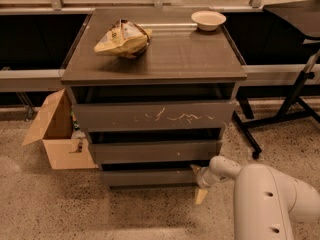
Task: Open bottom drawer
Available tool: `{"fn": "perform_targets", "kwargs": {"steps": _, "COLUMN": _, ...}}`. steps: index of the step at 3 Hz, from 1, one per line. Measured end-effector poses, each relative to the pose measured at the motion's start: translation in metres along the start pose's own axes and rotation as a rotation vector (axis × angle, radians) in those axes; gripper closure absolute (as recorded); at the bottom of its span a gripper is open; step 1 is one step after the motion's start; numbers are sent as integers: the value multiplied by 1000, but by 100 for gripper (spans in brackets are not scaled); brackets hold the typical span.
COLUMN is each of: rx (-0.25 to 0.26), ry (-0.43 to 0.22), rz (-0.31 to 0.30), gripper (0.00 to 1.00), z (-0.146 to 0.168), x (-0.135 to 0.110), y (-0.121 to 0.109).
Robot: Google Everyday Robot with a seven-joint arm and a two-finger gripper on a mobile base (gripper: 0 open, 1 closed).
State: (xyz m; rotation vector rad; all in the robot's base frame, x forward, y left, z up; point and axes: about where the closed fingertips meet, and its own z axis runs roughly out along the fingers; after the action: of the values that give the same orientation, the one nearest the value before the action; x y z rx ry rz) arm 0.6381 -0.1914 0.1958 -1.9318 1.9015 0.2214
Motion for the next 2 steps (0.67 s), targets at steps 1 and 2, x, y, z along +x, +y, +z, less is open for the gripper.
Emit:
{"fn": "perform_targets", "kwargs": {"steps": 1, "rx": 17, "ry": -7, "rz": -27, "gripper": 0, "z": 8, "x": 6, "y": -9}}
{"fn": "perform_targets", "kwargs": {"steps": 2, "rx": 25, "ry": -14, "rz": -37, "gripper": 0, "z": 14, "x": 11, "y": -18}}
